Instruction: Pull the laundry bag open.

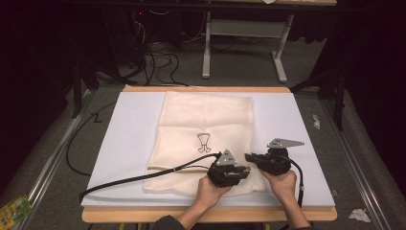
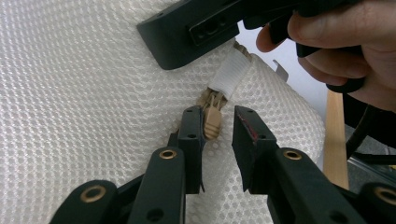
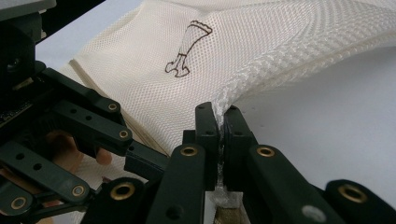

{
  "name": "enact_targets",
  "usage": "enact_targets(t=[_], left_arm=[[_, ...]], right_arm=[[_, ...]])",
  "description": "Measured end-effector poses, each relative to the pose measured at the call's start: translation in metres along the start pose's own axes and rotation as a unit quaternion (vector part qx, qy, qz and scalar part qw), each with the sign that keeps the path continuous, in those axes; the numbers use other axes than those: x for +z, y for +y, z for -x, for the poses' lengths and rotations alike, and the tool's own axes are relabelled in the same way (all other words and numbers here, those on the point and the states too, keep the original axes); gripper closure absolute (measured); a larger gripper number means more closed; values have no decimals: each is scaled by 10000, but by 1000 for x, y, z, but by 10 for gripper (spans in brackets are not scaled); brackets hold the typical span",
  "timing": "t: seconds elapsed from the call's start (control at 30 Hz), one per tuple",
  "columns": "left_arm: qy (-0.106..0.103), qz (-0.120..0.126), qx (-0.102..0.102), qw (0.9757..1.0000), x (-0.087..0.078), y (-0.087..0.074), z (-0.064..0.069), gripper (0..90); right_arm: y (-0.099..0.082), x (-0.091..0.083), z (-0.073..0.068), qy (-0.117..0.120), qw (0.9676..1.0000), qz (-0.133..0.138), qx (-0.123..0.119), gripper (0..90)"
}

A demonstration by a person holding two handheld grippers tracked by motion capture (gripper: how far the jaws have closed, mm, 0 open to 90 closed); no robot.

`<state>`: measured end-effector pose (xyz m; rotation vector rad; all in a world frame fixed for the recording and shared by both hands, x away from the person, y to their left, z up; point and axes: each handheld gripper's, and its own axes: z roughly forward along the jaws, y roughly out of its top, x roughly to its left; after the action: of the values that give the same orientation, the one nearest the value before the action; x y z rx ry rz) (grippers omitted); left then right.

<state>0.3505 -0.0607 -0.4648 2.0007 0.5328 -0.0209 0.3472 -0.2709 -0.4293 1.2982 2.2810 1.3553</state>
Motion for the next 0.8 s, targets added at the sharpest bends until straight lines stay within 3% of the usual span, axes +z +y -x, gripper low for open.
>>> enact_targets(t=[0.1, 0.23, 0.33, 0.43, 0.8], left_arm=[[-57, 54, -38, 10000, -1, 2, 1, 770], [-15, 53, -266, 9996, 3, 4, -4, 788], [6, 93, -237, 9997, 4, 2, -3, 788], [-32, 60, -364, 9993, 8, 0, -5, 763], [26, -16, -313, 9995, 2, 6, -7, 828]], right_arm=[[2, 0, -2, 2, 10000, 8, -63, 884], [5, 2, -2, 48, 10000, 25, -54, 884], [4, 3, -2, 39, 9999, 16, -99, 884], [2, 3, -1, 38, 10000, -2, -66, 884], [5, 3, -4, 5, 9999, -28, -101, 884]])
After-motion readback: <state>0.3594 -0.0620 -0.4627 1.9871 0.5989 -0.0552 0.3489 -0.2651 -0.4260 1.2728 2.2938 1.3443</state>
